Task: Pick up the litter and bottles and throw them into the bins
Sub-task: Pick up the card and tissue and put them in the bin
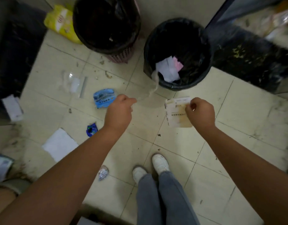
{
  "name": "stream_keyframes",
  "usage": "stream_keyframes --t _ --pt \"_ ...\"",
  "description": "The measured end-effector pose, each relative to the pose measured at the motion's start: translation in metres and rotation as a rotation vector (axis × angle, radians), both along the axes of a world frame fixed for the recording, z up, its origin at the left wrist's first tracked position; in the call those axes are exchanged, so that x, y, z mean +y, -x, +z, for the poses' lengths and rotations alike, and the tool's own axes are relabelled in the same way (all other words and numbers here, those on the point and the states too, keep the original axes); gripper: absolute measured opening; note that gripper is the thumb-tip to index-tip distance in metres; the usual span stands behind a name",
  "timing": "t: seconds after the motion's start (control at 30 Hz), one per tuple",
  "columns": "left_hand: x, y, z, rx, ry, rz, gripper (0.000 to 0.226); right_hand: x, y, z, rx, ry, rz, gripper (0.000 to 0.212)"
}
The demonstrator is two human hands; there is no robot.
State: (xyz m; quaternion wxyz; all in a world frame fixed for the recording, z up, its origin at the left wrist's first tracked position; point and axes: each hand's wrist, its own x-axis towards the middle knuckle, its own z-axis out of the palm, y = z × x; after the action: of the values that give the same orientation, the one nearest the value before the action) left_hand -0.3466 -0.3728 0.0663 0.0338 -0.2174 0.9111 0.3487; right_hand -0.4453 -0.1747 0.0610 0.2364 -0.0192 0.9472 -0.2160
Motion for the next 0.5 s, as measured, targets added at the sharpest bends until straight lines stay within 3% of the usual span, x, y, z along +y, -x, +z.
stream_keyframes --t 0.13,0.27,0.43,0.5 --pt "0.003 0.047 0.064 0.154 -0.007 -0.084 0.025 0.004 0.040 0.060 0.045 0.048 -0.059 0.017" --pt "0.010 0.108 0.111 0.146 -0.229 0.226 0.028 0.018 0.095 0.097 0.084 0.097 -0.102 0.015" --pt "0.014 0.185 0.148 0.282 -0.516 0.529 0.036 0.017 0.177 0.132 0.121 0.178 -0.100 0.014" --pt "0.021 0.207 0.148 0.276 -0.479 0.554 0.034 0.012 0.209 0.143 0.137 0.196 -0.081 0.013"
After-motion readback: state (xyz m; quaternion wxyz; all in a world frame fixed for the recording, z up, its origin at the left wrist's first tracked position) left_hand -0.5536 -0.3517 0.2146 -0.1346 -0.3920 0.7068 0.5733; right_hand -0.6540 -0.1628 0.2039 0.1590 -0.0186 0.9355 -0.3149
